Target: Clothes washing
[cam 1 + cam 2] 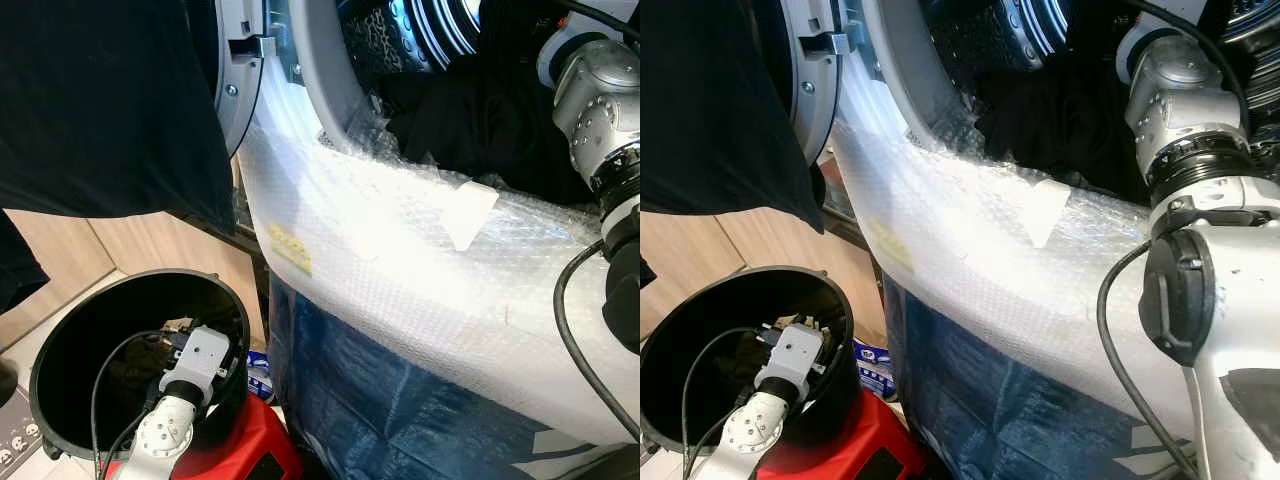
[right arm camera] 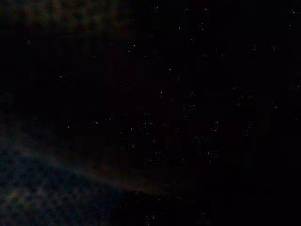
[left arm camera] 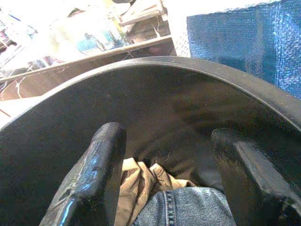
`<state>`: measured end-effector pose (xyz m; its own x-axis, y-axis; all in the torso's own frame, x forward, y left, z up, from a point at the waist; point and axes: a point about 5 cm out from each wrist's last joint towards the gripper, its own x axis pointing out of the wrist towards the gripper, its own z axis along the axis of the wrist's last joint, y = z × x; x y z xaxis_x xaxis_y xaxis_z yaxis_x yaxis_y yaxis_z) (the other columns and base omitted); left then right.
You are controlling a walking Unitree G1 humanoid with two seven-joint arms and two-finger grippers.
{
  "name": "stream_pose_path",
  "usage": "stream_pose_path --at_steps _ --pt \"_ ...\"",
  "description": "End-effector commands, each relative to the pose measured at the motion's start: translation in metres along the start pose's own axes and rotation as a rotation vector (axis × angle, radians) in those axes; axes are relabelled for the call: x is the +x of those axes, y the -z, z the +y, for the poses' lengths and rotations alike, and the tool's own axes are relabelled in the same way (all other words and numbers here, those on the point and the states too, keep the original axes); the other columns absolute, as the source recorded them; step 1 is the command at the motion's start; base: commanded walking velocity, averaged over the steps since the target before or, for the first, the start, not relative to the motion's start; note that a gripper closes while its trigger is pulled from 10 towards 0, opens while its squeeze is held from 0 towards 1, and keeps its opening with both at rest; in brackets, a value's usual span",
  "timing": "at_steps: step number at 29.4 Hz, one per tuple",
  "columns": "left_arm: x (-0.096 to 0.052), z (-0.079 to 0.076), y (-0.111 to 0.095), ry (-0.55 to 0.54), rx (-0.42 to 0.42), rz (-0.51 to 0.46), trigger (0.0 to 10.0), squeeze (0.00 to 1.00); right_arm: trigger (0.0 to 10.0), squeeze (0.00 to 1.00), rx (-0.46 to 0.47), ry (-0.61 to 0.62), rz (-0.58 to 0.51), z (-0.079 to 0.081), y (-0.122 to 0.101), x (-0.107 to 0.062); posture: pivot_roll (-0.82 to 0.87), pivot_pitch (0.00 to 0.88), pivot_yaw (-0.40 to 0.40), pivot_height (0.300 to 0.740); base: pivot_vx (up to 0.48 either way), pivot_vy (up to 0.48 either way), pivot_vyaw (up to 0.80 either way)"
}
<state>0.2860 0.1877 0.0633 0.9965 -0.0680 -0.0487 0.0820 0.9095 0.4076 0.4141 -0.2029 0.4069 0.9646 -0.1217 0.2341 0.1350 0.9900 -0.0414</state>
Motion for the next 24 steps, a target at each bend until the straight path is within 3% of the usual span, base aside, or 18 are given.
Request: stream_pose_path --at_steps 1,11,20,24 --pt "-0.004 -0.001 0.008 0.000 0.000 0.045 10.0 0.00 10.0 1.00 0.007 -0.014 -0.044 0.002 -0.013 0.000 0.06 0.107 -0.027 0.740 0.000 0.000 0.00" --pt "-0.004 -0.001 0.007 -0.009 -0.007 0.042 10.0 0.00 10.0 1.00 0.037 -0.089 -0.052 0.023 -0.014 0.000 0.07 0.092 -0.023 0.740 0.000 0.000 0.00" --pt "-0.003 0.001 0.006 -0.013 -0.010 0.041 10.0 0.00 10.0 1.00 0.055 -0.129 -0.102 0.032 -0.032 -0.002 0.07 0.083 -0.021 0.740 0.000 0.000 0.00" --pt "-0.004 0.001 0.007 -0.008 -0.008 0.041 10.0 0.00 10.0 1.00 0.054 -0.114 -0.117 0.027 -0.037 -0.002 0.06 0.075 -0.022 0.740 0.000 0.000 0.00"
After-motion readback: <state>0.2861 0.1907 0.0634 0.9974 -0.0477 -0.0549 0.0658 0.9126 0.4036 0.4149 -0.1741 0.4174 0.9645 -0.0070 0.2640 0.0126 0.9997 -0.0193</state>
